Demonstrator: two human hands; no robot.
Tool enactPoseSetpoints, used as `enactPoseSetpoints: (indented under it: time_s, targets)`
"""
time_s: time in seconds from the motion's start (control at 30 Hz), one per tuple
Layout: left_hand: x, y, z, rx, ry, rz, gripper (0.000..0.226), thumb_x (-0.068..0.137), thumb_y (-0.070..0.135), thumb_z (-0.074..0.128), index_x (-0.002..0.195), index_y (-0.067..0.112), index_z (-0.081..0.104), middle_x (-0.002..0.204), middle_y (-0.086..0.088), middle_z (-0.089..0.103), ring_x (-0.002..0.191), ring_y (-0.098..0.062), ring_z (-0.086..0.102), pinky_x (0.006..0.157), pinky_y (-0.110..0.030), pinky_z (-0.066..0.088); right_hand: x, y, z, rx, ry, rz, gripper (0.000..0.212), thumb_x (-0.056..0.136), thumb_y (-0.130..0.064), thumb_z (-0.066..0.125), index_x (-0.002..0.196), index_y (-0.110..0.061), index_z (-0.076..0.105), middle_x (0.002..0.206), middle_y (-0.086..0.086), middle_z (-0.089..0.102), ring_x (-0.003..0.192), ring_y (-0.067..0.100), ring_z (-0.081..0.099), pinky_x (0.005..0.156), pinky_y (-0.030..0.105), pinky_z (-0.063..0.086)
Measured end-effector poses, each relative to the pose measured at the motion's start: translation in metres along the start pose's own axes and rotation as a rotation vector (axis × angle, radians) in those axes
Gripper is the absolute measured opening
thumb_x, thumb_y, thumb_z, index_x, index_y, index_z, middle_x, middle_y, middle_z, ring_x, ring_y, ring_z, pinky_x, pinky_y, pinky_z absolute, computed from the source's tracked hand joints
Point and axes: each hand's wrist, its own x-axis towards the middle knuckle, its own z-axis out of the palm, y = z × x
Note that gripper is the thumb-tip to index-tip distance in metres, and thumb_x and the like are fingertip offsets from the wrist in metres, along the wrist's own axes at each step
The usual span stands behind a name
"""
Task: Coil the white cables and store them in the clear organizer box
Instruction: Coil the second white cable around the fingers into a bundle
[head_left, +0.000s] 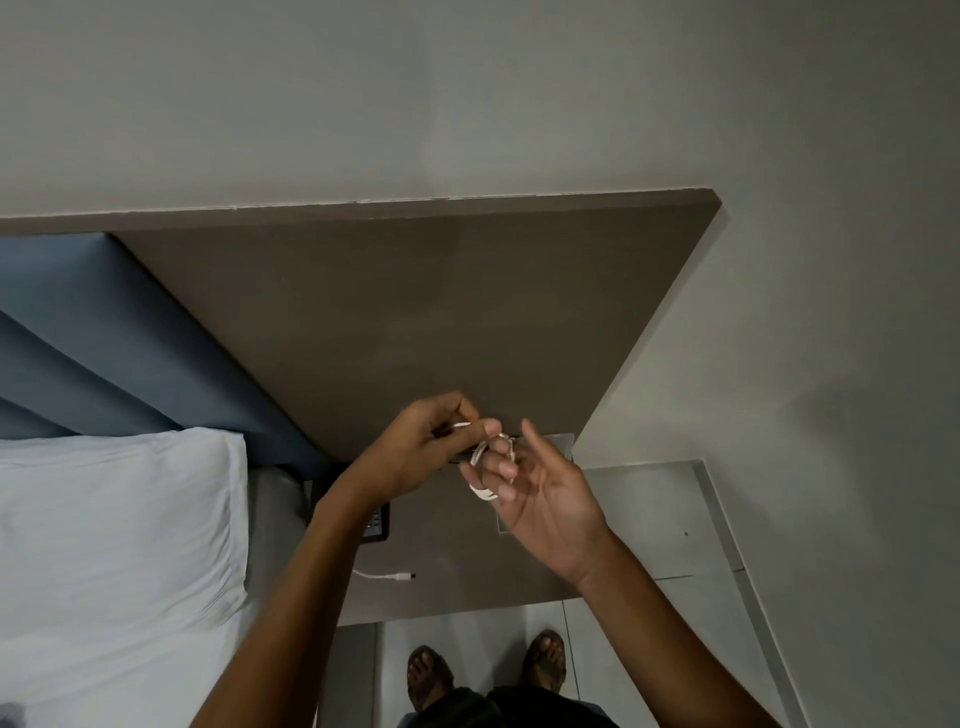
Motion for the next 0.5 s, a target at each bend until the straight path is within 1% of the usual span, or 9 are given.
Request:
enactPoseSetpoints:
  time_s: [0.07, 0.13, 0.2, 0.23, 0.27, 0.3, 0.37, 0.43, 0.5]
  targets:
    - [0.0, -0.003, 0.008, -0.096, 0.016, -0.024, 0.039, 0.104, 0.032, 0.062, 0.086, -0.003, 0.06, 0.072, -0.015, 0.059, 0.067, -0.018, 0.055, 0.063, -0.027, 0.048, 0.0, -0.001, 0.004, 0.245, -0.047, 0.008, 0.041, 0.116, -0.033, 0.036, 0.098, -0.004, 0.058, 0.074, 0.007, 0.058, 0.064, 0.017, 0.058, 0.122, 0.041, 0.041]
    - [-0.001, -0.007, 0.017, -0.122, 0.046, -0.067, 0.048, 0.107, 0.033, 0.055, 0.079, -0.006, 0.053, 0.07, -0.008, 0.049, 0.066, -0.019, 0.045, 0.064, -0.036, 0.042, 0.0, -0.005, 0.012, 0.396, -0.065, -0.024, 0.034, 0.114, -0.024, 0.038, 0.098, -0.003, 0.059, 0.077, 0.01, 0.061, 0.066, 0.019, 0.063, 0.118, 0.043, 0.045]
    - [-0.006, -0.014, 0.024, -0.061, 0.065, -0.089, 0.048, 0.109, 0.033, 0.049, 0.078, -0.003, 0.056, 0.068, 0.001, 0.049, 0.066, -0.013, 0.044, 0.066, -0.036, 0.04, 0.003, -0.012, 0.019, 0.442, -0.025, -0.118, 0.023, 0.108, -0.014, 0.049, 0.101, 0.002, 0.064, 0.083, 0.014, 0.068, 0.075, 0.022, 0.072, 0.115, 0.049, 0.051]
    - [-0.009, -0.017, 0.026, -0.017, 0.055, -0.099, 0.047, 0.11, 0.034, 0.047, 0.08, 0.001, 0.06, 0.066, 0.008, 0.05, 0.063, -0.008, 0.045, 0.065, -0.031, 0.041, 0.005, -0.015, 0.021, 0.421, 0.013, -0.178, 0.019, 0.105, -0.011, 0.054, 0.105, 0.003, 0.067, 0.091, 0.015, 0.073, 0.085, 0.023, 0.076, 0.116, 0.049, 0.05]
    - [-0.013, -0.019, 0.028, 0.02, 0.035, -0.11, 0.047, 0.11, 0.037, 0.046, 0.081, 0.006, 0.064, 0.063, 0.012, 0.049, 0.06, -0.006, 0.044, 0.063, -0.027, 0.041, 0.008, -0.017, 0.02, 0.384, 0.052, -0.229, 0.018, 0.105, -0.011, 0.056, 0.111, 0.002, 0.067, 0.101, 0.017, 0.076, 0.097, 0.024, 0.079, 0.12, 0.048, 0.046]
    - [-0.015, -0.019, 0.029, 0.045, 0.01, -0.119, 0.045, 0.111, 0.038, 0.045, 0.083, 0.009, 0.067, 0.062, 0.01, 0.047, 0.057, -0.005, 0.043, 0.06, -0.026, 0.04, 0.012, -0.018, 0.019, 0.338, 0.086, -0.261, 0.019, 0.106, -0.011, 0.055, 0.118, 0.0, 0.064, 0.114, 0.019, 0.077, 0.111, 0.027, 0.077, 0.123, 0.046, 0.041]
    - [-0.017, -0.018, 0.03, 0.097, -0.054, -0.13, 0.041, 0.111, 0.036, 0.045, 0.088, 0.014, 0.07, 0.065, 0.004, 0.046, 0.057, -0.007, 0.042, 0.06, -0.027, 0.04, 0.017, -0.017, 0.017, 0.119, 0.142, -0.314, 0.024, 0.112, -0.014, 0.046, 0.127, -0.002, 0.06, 0.141, 0.019, 0.069, 0.135, 0.028, 0.065, 0.128, 0.043, 0.031]
    - [-0.019, -0.015, 0.028, 0.172, -0.121, -0.138, 0.035, 0.111, 0.034, 0.047, 0.094, 0.016, 0.071, 0.066, 0.012, 0.051, 0.058, -0.002, 0.044, 0.061, -0.021, 0.04, 0.02, -0.013, 0.015, -0.217, 0.21, -0.356, 0.033, 0.115, -0.018, 0.04, 0.137, -0.005, 0.061, 0.152, 0.009, 0.063, 0.147, 0.02, 0.052, 0.13, 0.04, 0.021]
    - [-0.019, -0.012, 0.024, 0.227, -0.17, -0.137, 0.028, 0.11, 0.031, 0.049, 0.1, 0.016, 0.071, 0.064, 0.024, 0.057, 0.057, 0.005, 0.05, 0.06, -0.013, 0.042, 0.021, -0.01, 0.012, -0.524, 0.296, -0.383, 0.038, 0.116, -0.021, 0.037, 0.145, -0.011, 0.06, 0.153, -0.001, 0.062, 0.15, 0.01, 0.047, 0.13, 0.036, 0.02]
